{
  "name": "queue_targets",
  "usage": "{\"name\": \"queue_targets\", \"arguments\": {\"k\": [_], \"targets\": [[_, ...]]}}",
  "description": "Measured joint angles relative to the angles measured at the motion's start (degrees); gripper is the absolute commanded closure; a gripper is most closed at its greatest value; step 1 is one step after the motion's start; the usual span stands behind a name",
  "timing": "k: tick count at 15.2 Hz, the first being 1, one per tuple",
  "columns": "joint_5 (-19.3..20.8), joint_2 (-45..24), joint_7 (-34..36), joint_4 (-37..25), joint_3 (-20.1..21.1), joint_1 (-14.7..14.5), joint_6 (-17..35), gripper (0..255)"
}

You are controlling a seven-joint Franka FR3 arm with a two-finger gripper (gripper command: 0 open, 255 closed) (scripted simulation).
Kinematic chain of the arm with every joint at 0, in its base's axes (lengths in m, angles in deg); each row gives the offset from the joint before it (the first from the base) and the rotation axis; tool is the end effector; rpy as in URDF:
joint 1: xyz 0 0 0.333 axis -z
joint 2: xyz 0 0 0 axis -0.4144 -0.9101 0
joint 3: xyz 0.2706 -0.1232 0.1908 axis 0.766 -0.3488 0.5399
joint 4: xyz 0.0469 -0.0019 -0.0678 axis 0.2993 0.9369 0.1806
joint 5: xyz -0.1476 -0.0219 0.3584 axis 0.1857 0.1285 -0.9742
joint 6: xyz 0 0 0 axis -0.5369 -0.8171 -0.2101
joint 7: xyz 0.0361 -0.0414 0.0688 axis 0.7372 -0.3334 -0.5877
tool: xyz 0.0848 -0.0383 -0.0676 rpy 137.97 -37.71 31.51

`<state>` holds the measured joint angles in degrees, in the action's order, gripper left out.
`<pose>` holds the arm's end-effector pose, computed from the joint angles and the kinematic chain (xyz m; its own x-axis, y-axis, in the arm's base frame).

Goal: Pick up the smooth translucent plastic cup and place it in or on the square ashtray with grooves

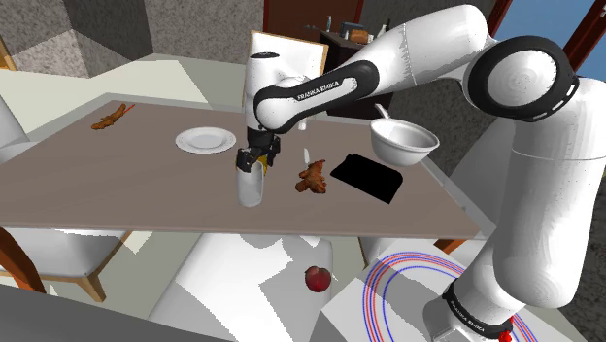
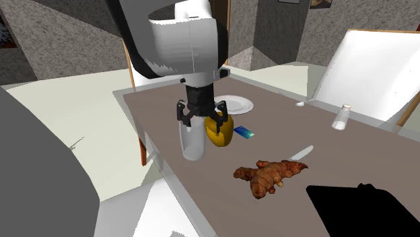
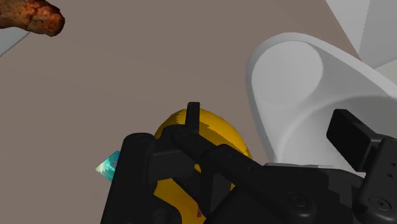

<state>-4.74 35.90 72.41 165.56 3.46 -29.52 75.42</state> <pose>0.6263 0.2104 0.3935 0.9862 0.1574 0.0521 0.1551 -0.9868 0.0457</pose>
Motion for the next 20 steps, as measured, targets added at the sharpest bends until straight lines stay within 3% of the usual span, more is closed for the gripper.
{"name": "queue_targets", "arguments": {"k": [3, 4, 14, 20], "targets": [[0.01, -0.02, 0.02, 0.01, 0.00, -0.01, 0.04, 0], [0.01, -0.02, 0.02, 0.01, 0.00, -0.01, 0.04, 255], [0.01, -0.01, 0.02, 0.00, 0.01, -0.02, 0.04, 255], [-0.66, 1.38, -0.48, -1.98, 0.31, 0.04, -3.33, 255]]}}
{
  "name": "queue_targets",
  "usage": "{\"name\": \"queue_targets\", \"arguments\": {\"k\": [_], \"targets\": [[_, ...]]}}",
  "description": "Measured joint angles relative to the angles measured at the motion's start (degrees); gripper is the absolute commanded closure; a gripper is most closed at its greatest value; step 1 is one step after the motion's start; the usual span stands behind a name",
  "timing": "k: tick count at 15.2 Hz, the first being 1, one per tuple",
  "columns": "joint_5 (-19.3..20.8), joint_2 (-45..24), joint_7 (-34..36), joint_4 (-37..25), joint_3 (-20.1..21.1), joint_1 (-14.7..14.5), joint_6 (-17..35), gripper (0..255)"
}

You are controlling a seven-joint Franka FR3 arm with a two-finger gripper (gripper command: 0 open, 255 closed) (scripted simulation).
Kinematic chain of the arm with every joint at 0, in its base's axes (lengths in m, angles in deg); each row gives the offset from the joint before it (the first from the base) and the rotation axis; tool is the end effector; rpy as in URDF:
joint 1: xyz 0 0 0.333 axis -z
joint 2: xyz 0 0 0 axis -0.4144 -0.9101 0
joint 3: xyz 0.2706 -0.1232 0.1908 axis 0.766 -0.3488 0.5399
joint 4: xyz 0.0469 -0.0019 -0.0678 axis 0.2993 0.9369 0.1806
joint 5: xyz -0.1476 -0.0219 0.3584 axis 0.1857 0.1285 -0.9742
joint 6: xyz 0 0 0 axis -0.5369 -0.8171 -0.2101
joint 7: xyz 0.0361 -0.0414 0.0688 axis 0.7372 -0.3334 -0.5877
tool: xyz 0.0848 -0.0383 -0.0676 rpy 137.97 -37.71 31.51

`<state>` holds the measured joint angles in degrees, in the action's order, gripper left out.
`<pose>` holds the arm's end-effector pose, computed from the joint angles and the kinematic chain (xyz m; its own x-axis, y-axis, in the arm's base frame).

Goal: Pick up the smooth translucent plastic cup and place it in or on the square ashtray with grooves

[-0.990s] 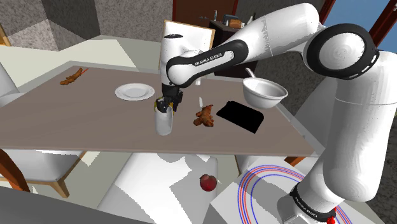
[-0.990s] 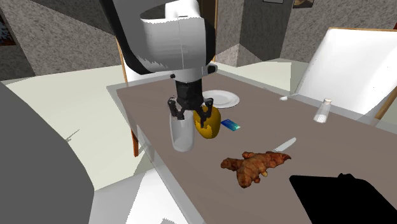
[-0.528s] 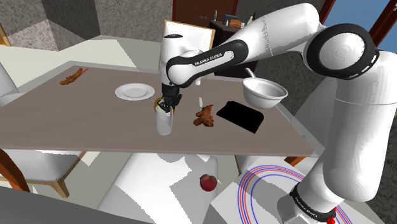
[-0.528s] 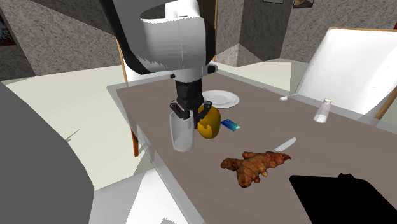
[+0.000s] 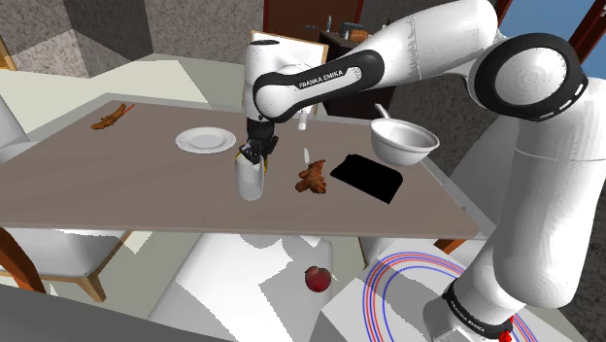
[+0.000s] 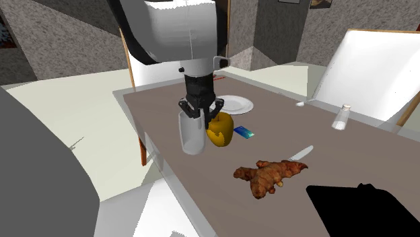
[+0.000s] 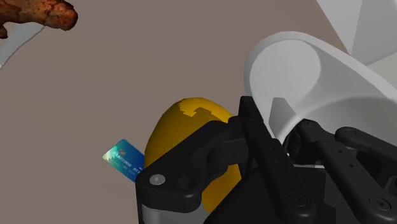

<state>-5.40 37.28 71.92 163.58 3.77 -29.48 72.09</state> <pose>0.6256 0.2116 0.4197 0.9861 0.1579 0.0515 0.1556 -0.9868 0.0458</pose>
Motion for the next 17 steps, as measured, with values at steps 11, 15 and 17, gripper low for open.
{"name": "queue_targets", "arguments": {"k": [11, 15, 17], "targets": [[-1.22, 2.58, -1.23, -4.95, 0.40, 0.23, -7.36, 255], [-1.47, 2.99, -1.48, -7.44, 0.52, 0.13, -10.22, 255], [-1.57, 3.18, -1.58, -8.60, 0.57, 0.08, -11.57, 255]]}}
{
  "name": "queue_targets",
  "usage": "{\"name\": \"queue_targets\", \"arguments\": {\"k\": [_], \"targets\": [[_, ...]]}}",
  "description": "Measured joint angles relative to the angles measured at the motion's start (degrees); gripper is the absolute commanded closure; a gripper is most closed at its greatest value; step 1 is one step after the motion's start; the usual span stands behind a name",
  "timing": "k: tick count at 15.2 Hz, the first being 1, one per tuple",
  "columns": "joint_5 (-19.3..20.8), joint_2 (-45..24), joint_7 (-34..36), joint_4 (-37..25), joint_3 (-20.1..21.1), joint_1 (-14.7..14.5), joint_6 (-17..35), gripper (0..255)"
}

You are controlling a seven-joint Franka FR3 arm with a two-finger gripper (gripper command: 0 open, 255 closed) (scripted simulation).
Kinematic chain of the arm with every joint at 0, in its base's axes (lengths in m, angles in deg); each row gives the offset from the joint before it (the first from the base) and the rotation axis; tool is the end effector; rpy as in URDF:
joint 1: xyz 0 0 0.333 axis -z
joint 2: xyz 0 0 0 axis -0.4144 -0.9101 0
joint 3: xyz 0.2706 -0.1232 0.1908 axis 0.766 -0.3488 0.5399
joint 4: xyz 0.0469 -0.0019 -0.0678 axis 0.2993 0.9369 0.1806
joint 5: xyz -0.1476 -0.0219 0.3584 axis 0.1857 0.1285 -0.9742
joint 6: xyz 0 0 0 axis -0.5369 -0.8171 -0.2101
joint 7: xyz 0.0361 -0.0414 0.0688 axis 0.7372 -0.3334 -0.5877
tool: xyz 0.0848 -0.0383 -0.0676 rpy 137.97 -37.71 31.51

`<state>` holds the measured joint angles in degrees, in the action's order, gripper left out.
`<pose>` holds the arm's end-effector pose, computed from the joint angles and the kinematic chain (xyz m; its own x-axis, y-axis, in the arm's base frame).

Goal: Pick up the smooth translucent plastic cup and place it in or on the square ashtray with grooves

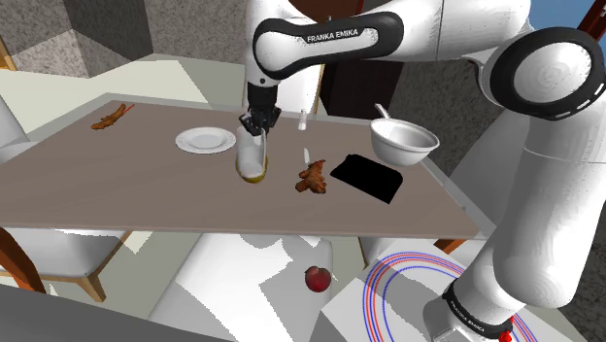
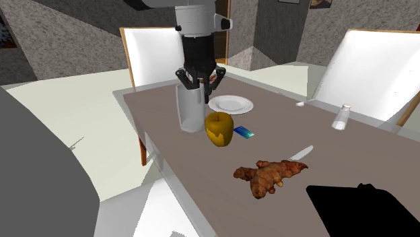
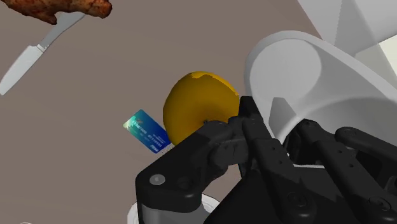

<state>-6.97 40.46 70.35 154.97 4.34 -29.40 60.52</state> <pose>0.6233 0.2106 0.5081 0.9861 0.1576 0.0518 0.1553 -0.9868 0.0459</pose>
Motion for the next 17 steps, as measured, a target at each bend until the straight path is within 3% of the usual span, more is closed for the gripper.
{"name": "queue_targets", "arguments": {"k": [17], "targets": [[-6.32, 18.90, -21.33, 21.29, -7.96, 12.43, 4.14, 255]]}}
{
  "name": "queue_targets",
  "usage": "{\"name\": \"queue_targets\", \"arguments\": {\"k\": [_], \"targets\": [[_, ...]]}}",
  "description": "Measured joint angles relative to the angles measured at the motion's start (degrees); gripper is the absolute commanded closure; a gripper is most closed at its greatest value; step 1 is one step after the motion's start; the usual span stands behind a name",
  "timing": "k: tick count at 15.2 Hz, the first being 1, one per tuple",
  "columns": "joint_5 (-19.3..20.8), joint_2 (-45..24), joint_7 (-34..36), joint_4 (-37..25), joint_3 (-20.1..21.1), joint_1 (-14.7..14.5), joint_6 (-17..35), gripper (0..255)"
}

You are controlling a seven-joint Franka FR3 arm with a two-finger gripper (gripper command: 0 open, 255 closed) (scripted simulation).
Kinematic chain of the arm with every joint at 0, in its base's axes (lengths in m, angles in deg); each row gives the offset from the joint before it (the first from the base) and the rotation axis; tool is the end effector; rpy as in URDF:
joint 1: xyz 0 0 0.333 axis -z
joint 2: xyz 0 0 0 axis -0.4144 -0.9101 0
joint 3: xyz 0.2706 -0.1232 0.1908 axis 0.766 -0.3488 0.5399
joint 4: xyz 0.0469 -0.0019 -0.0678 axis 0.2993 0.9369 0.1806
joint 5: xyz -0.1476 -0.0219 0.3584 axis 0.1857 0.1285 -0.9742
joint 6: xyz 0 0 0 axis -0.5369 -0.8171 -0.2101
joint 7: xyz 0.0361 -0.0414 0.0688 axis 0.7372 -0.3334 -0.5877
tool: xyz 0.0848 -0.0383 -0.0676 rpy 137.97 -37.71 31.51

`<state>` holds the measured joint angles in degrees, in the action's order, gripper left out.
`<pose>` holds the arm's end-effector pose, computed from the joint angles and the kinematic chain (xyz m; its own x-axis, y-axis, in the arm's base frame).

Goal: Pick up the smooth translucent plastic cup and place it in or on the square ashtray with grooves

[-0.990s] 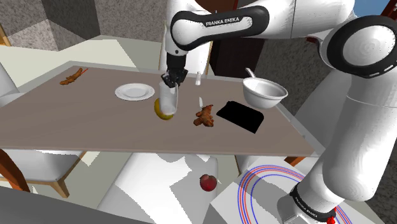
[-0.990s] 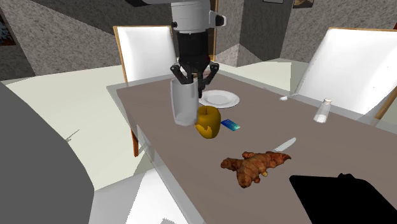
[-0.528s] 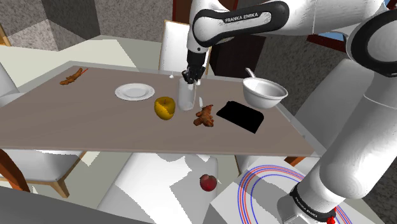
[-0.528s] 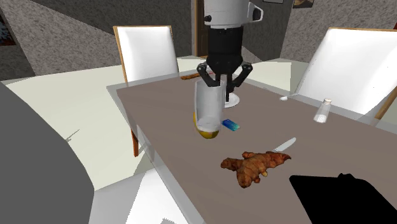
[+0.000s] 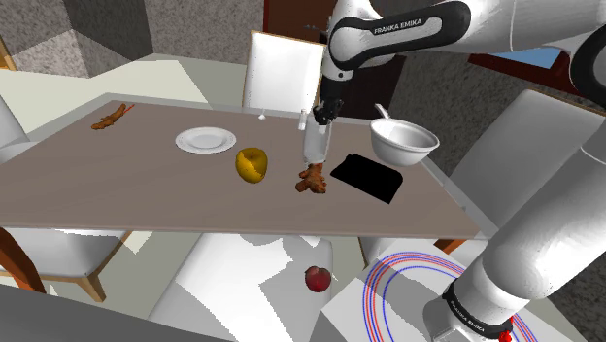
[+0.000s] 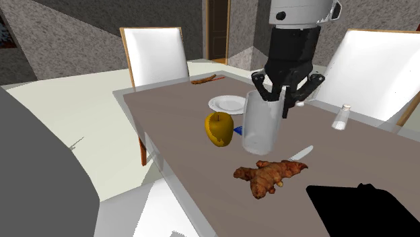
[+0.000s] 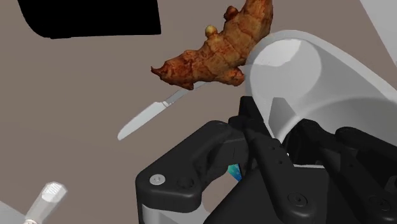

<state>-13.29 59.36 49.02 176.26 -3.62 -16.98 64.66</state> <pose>0.5493 0.0107 0.5294 0.9863 0.1566 0.0510 0.1543 -0.9869 0.0464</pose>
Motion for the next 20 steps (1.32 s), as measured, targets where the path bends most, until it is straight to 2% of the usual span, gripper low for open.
{"name": "queue_targets", "arguments": {"k": [9, 20], "targets": [[-0.77, 4.27, -12.90, 3.62, -6.83, 5.80, -0.26, 255], [-0.96, 3.71, -28.01, 1.08, -15.24, 12.40, -1.95, 255]]}}
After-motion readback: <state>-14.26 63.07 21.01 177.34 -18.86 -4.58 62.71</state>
